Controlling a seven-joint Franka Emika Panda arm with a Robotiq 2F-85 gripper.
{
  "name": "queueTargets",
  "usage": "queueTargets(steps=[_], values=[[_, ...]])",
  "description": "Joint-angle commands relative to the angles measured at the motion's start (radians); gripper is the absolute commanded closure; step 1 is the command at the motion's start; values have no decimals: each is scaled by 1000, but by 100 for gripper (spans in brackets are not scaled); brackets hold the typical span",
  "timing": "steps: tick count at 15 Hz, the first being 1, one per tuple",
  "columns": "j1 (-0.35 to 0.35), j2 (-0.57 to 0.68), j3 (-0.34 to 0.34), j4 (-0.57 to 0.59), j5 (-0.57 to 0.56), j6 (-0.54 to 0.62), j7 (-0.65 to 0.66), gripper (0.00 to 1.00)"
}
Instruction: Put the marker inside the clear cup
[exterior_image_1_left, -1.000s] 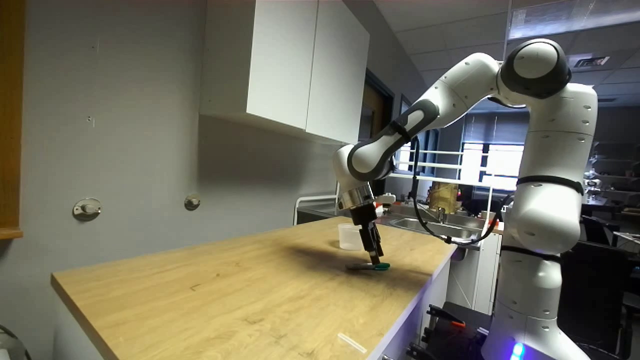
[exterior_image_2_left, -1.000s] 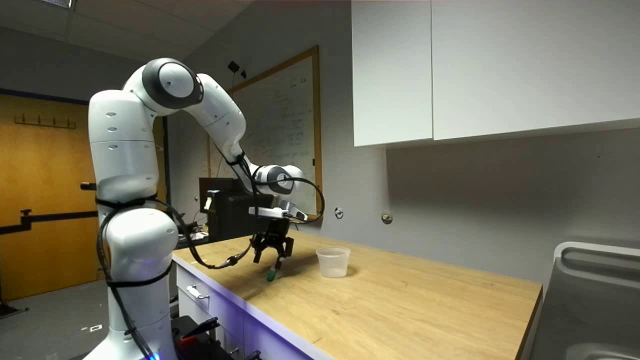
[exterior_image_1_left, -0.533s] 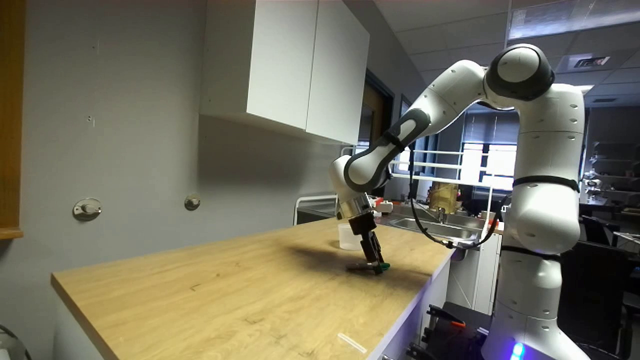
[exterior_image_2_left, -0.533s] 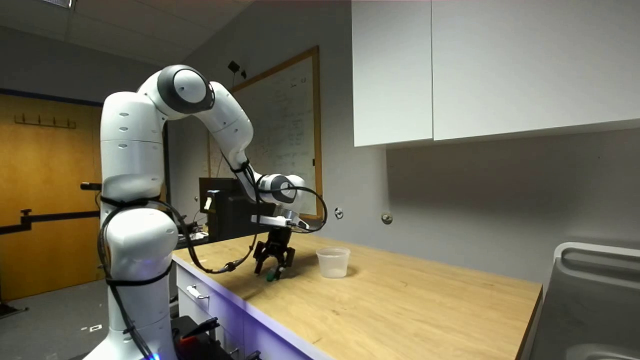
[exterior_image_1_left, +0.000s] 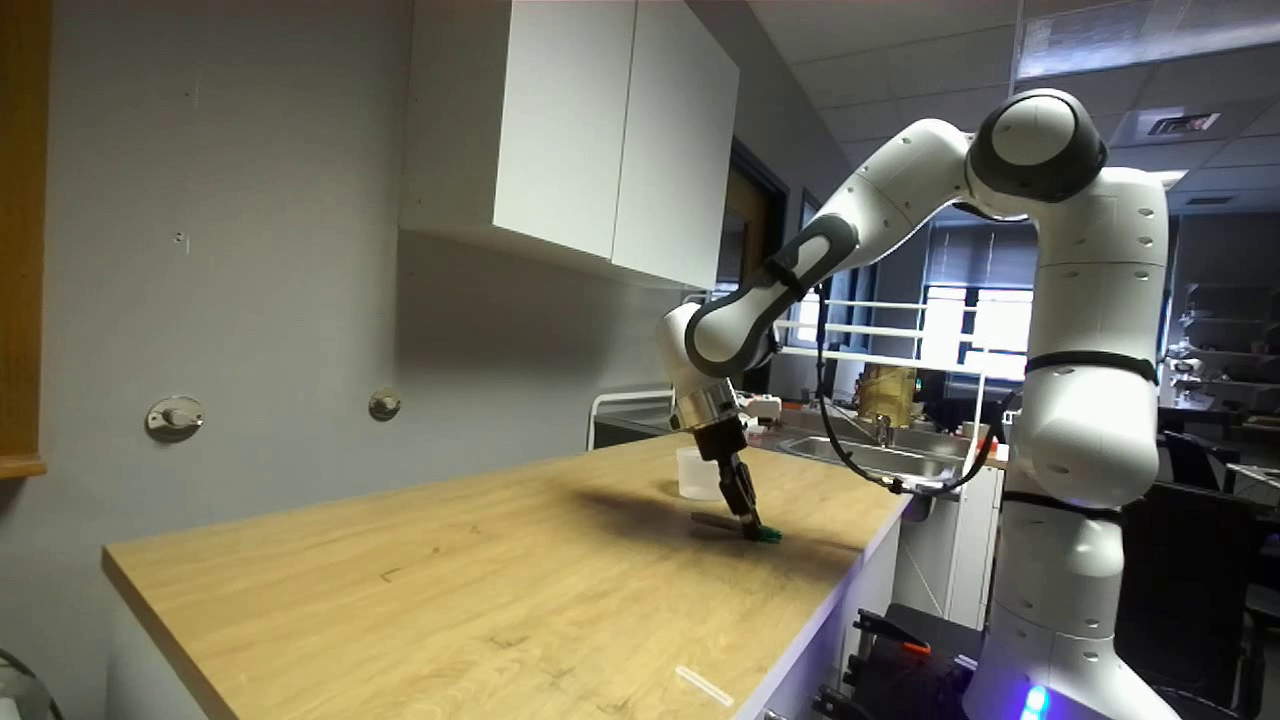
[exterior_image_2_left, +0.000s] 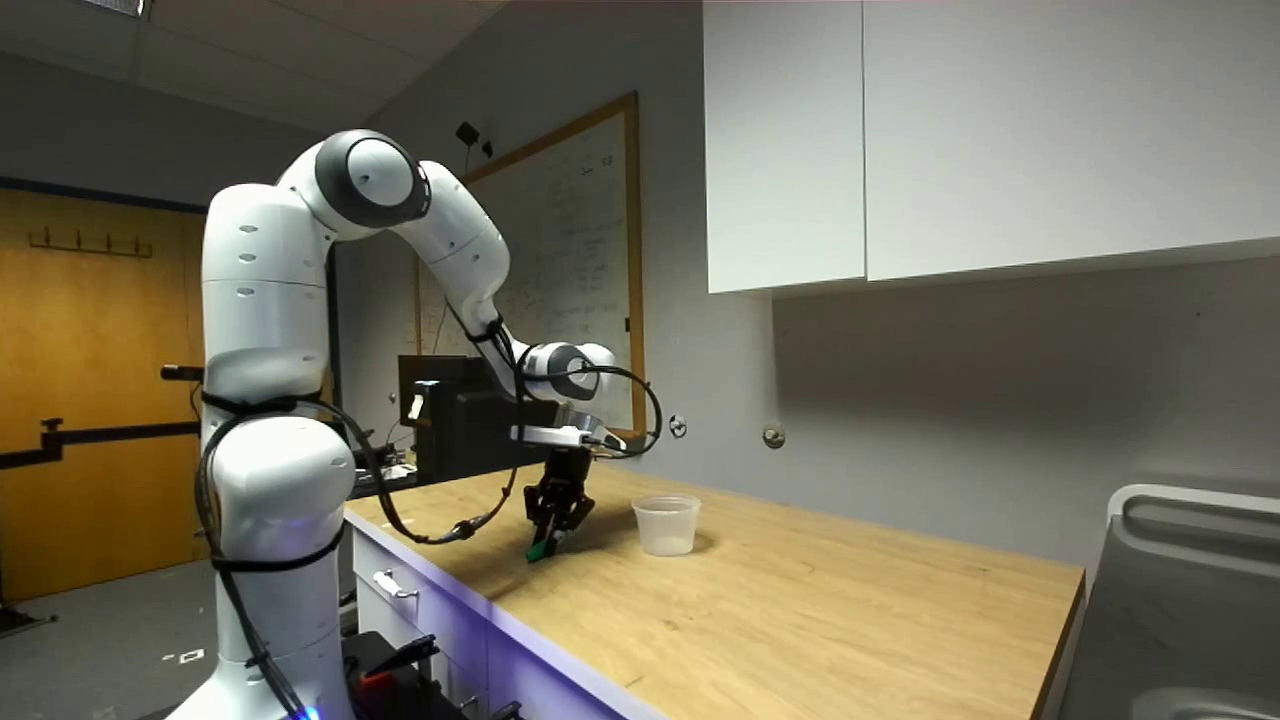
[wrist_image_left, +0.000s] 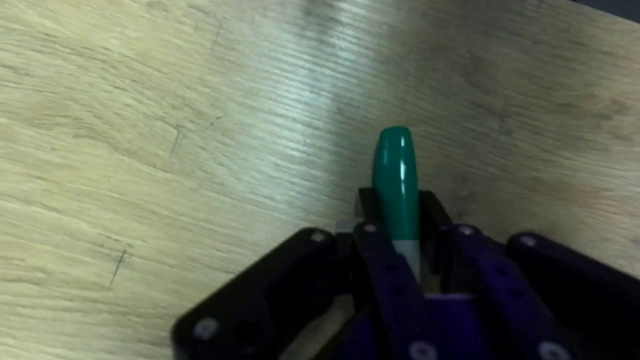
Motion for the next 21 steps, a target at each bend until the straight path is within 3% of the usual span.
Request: queueTargets(steps=[1, 6, 13, 17, 21], values=[[-3, -21, 1, 20, -3, -8, 11, 93], [3, -105, 9, 23, 32, 22, 236, 93], [-10, -249, 13, 103, 112, 36, 437, 93], [-42, -285, -11, 161, 162, 111, 487, 93], [-95, -238, -49, 226, 163, 205, 483, 93]])
